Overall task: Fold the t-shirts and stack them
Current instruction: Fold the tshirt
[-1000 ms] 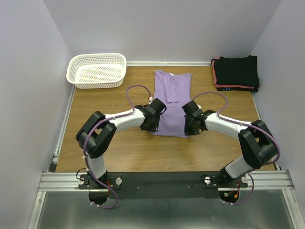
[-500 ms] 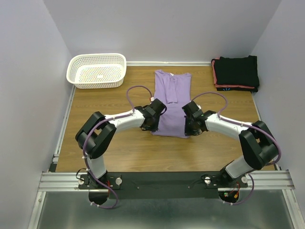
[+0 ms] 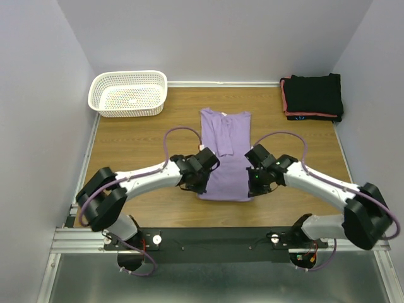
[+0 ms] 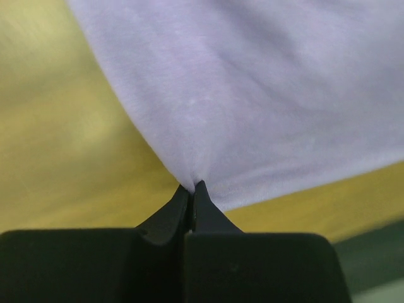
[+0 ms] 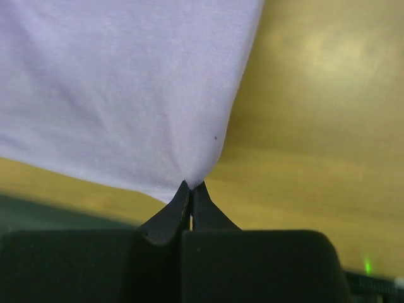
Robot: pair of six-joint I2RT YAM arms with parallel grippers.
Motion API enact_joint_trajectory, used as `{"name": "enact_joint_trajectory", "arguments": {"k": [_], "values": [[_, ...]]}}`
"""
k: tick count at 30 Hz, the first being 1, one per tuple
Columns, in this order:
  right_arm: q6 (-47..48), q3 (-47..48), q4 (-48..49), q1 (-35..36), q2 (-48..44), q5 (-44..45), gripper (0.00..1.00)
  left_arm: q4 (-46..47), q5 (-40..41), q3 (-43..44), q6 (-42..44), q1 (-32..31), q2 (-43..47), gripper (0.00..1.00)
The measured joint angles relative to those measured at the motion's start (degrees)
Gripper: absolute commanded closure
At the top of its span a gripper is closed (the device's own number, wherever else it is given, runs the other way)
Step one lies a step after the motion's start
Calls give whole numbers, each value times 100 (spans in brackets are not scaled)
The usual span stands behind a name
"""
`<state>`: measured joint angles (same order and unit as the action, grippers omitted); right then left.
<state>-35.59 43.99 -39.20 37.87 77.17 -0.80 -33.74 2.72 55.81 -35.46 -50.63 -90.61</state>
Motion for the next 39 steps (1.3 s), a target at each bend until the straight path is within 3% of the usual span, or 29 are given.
{"name": "enact_joint_trajectory", "arguments": {"k": [9, 15, 25, 39], "values": [[-503, 109, -1838, 638, -1471, -667, 100, -870, -638, -479, -1032, -1445, 1613, 100], [-577, 861, -2483, 643, -1390, -619, 99, -1045, -949, -393, -1364, -1550, 1950, 100], [-225, 2667, -2702, 590, -107, 695, 99, -1185, -811, 522, -855, -160, 1845, 100], [1043, 4498, -2022, -855, 1447, 732, 99, -380, -925, 1449, 361, 1552, 693, 100]]}}
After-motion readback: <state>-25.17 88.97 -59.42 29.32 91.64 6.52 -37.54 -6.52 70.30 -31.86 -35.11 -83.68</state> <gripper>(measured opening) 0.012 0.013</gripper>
